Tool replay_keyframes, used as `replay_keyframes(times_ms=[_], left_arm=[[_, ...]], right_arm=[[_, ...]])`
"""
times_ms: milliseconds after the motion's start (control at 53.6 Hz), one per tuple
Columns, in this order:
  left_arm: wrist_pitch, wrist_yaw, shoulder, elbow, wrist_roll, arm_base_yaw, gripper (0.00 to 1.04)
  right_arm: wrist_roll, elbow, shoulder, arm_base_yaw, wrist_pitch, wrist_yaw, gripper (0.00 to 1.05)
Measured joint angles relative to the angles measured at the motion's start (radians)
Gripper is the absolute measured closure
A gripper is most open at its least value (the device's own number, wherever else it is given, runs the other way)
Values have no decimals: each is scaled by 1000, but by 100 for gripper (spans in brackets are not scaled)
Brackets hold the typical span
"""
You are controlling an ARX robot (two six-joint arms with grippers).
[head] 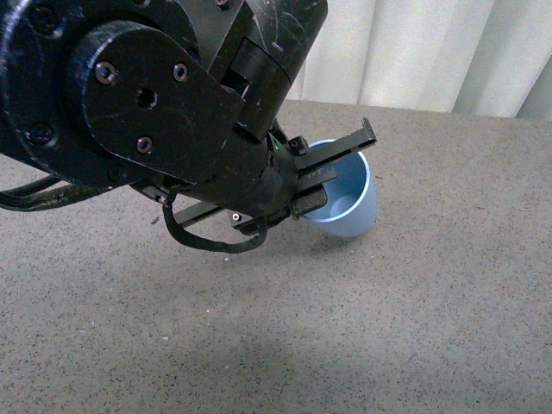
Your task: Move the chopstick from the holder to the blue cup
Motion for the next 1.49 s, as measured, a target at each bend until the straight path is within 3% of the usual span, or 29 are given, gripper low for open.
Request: replay_keyframes(times_ms=[914, 1007, 1287, 1305, 1492], left_arm=[[-24, -23, 54, 37, -19, -35, 100], [-23, -22, 54, 38, -18, -36, 82], [-23, -20, 54, 48, -18, -44, 43], [-58, -28, 41, 91, -17, -55, 7], [-68, -31, 31, 106, -17, -65, 7]], right_arm=[[0, 0, 0, 0, 0, 0, 9], [0, 0, 0, 0, 0, 0, 9], [0, 0, 0, 0, 0, 0, 9], [0, 0, 0, 0, 0, 0, 9], [0, 0, 0, 0, 0, 0, 9]])
